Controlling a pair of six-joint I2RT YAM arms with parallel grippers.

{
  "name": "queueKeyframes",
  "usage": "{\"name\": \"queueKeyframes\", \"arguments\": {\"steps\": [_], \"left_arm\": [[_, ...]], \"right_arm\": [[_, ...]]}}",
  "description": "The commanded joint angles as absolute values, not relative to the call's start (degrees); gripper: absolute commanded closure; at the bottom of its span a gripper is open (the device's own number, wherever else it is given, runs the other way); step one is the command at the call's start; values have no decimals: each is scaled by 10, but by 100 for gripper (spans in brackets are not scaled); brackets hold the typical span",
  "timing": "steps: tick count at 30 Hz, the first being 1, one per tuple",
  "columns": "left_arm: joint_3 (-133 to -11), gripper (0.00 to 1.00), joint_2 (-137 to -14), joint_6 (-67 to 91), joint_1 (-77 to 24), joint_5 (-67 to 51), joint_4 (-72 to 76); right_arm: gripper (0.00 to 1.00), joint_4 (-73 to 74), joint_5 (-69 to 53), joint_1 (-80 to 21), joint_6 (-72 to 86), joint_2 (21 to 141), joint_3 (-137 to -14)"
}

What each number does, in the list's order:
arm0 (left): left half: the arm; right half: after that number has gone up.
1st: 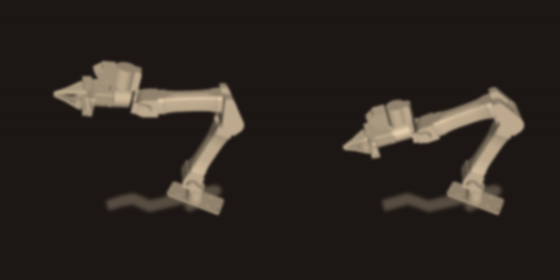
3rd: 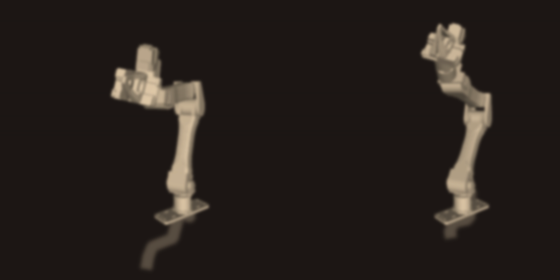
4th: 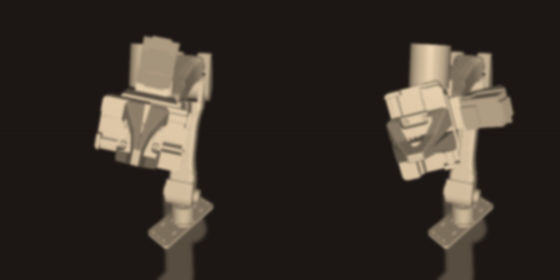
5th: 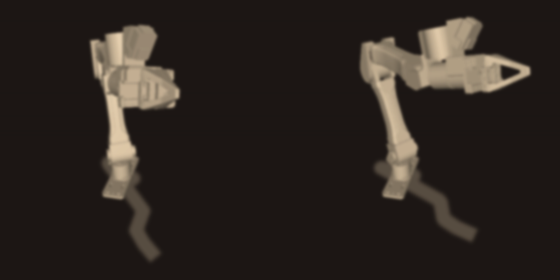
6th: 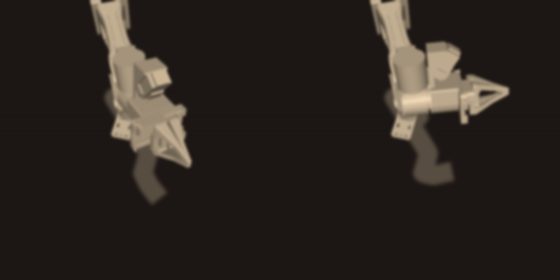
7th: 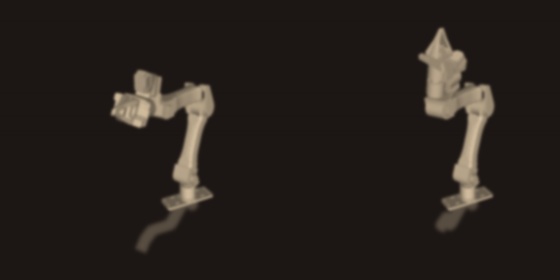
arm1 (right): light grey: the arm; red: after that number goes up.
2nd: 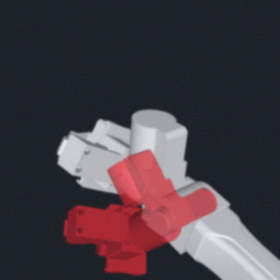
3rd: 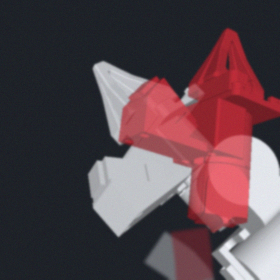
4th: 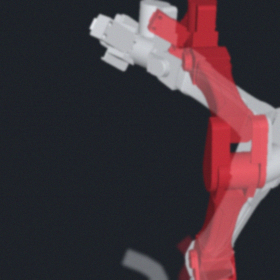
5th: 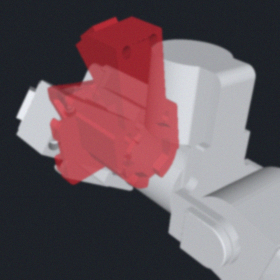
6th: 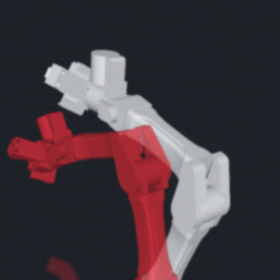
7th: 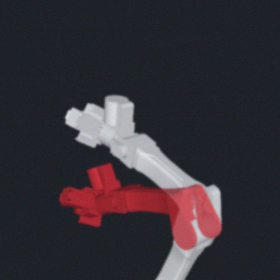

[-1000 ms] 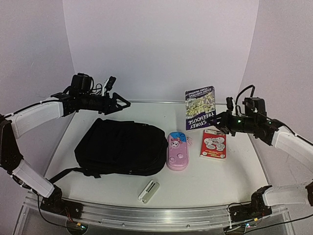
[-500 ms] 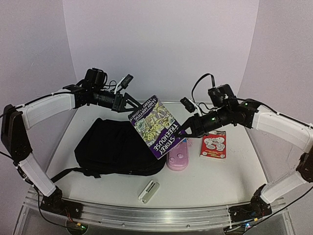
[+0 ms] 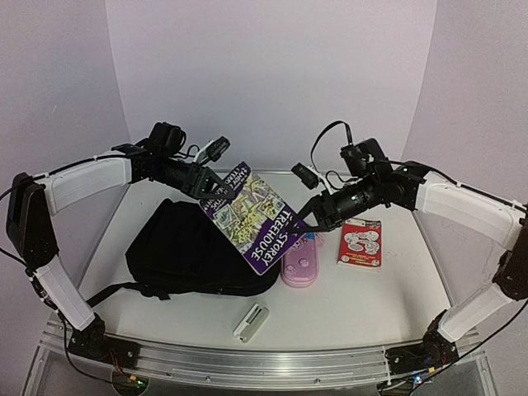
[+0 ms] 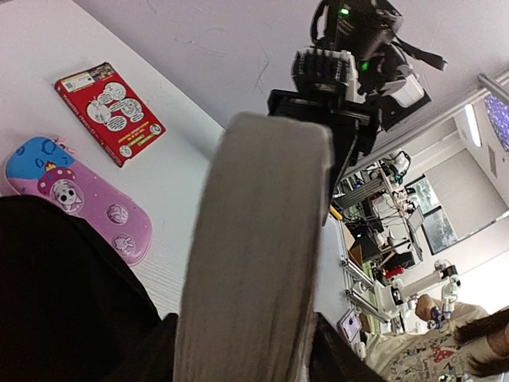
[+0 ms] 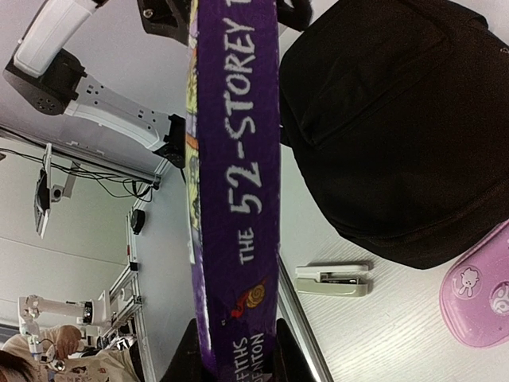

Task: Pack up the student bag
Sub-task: Pick up the book from the center of the board.

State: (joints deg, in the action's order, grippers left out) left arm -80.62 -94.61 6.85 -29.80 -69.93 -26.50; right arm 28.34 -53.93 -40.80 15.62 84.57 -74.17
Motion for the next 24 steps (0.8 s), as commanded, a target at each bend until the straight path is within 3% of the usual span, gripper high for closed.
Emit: {"name": "queueKeyframes", "arguments": {"steps": [1, 4, 7, 11, 13, 16, 20, 24], "left_arm": [[-831, 76, -951, 49, -298, -749, -285], [-837, 98, -957, 42, -298, -750, -302], [-829, 100, -952, 60, -298, -742, -278], [-761, 100, -910, 180, -297, -697, -119], [-711, 100, -884, 270, -296, -670, 16], [-671, 100, -865, 359, -296, -636, 153], [-635, 100, -854, 469, -296, -610, 333], [-634, 100, -860, 540, -296, -616, 430]], "right_arm": [[100, 242, -560, -409, 126, 865, -775], [100, 238, -516, -409, 125, 869, -779], [95, 224, -452, -409, 140, 867, -781], [64, 161, -405, -408, 182, 851, -759], [40, 122, -386, -407, 205, 837, -737], [19, 59, -368, -407, 243, 822, -704], [4, -26, -345, -407, 292, 807, -666], [2, -68, -297, -406, 322, 795, -642]]}}
